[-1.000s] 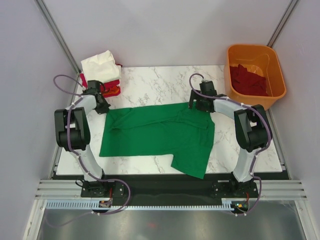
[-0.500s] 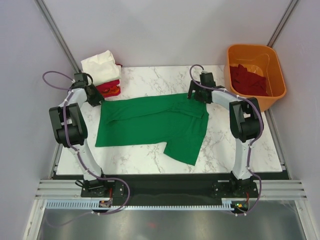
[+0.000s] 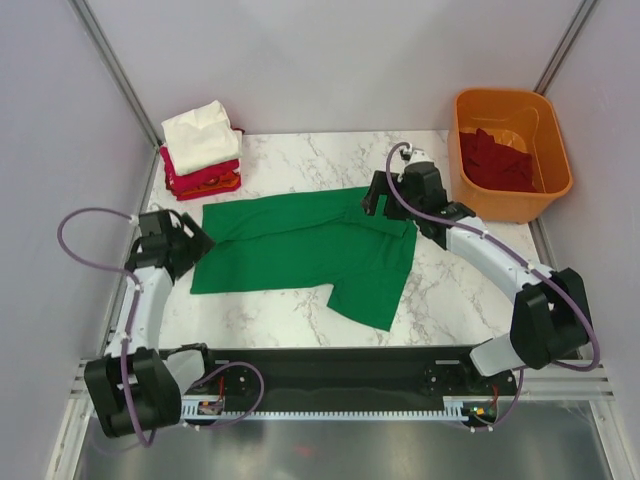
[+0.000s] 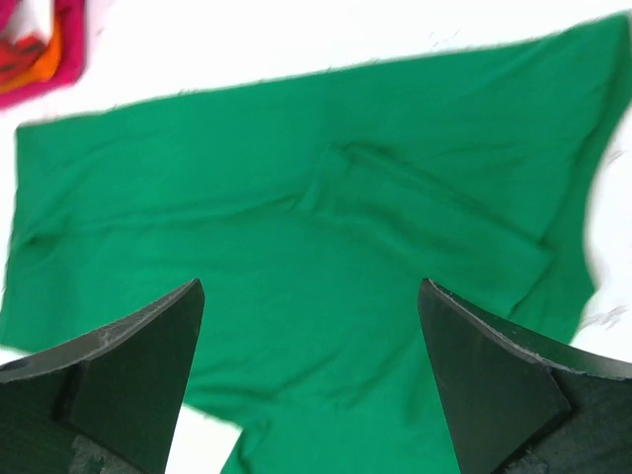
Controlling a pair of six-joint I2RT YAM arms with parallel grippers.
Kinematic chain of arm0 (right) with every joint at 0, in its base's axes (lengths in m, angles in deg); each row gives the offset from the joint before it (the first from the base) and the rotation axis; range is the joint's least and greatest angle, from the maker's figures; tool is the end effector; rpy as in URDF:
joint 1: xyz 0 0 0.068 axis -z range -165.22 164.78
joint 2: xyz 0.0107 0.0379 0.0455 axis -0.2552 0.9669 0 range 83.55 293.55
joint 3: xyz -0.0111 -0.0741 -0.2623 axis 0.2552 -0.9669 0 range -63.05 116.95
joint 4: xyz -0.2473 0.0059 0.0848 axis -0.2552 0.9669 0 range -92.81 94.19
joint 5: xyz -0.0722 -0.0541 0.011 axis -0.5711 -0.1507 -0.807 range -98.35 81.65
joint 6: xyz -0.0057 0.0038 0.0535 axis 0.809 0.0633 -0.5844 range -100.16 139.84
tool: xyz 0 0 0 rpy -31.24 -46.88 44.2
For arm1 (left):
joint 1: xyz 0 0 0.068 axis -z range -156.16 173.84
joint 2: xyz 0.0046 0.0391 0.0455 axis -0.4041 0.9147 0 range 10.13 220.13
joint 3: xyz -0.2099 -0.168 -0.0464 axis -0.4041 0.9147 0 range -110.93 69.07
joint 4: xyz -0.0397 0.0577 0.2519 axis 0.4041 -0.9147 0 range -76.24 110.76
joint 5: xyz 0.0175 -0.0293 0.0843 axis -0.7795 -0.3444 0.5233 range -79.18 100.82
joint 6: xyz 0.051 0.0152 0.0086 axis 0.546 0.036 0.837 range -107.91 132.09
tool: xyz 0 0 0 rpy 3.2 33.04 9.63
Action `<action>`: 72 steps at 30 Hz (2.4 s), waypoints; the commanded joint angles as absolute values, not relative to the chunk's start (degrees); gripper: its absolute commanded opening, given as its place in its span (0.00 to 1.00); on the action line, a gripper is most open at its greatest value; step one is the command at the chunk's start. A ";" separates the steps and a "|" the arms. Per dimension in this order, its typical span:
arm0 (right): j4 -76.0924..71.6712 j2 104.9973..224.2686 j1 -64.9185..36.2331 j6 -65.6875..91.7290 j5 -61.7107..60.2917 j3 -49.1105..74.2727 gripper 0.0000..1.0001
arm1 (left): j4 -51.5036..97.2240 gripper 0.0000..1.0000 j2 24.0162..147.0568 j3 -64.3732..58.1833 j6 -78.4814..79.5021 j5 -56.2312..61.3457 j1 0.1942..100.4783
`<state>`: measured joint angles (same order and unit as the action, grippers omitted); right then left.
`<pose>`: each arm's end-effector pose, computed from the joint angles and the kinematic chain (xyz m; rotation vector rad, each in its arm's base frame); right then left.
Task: Fold and stack the t-shirts
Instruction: Fold the tshirt
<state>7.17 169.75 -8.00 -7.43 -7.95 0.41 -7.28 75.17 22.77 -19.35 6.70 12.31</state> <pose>0.3170 0.1334 0.2783 0.0813 2.1852 0.5122 0.2308 0.0444 0.2512 -0.8467 2.2447 -0.2493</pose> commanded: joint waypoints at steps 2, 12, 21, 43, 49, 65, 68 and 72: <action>5.63 165.39 -9.03 -9.87 -3.44 -6.44 0.98 | -10.01 0.85 69.29 33.54 -25.42 11.08 11.53; 4.75 162.83 -9.56 -9.78 -2.72 -8.30 0.98 | -7.46 0.81 80.00 34.54 -25.53 14.51 10.13; 4.23 164.23 -9.47 -9.61 -2.82 -8.12 0.98 | -7.11 0.66 80.97 34.36 -26.23 16.71 7.14; 11.87 148.71 -12.63 -20.74 -10.28 -27.51 0.98 | 4.75 0.02 77.45 40.07 -27.81 7.84 6.87; 21.79 137.19 -14.04 -27.61 -10.20 -35.62 0.97 | 5.37 0.02 73.87 40.07 -27.46 4.23 6.96; 14.17 148.23 -38.64 -44.41 -10.36 -40.29 0.90 | 7.66 0.02 71.83 41.83 -27.90 0.62 7.23; 14.16 149.38 -39.27 -44.50 -11.86 -39.50 0.78 | 7.66 0.02 71.04 42.00 -27.73 0.71 7.23; 15.30 146.23 -39.27 -44.33 -15.37 -39.94 0.53 | 7.49 0.02 70.33 42.18 -27.64 0.89 7.14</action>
<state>12.31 147.63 -38.99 -43.12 -10.59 -38.78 5.88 71.60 41.92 -26.35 1.61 7.00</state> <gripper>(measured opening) 0.568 0.033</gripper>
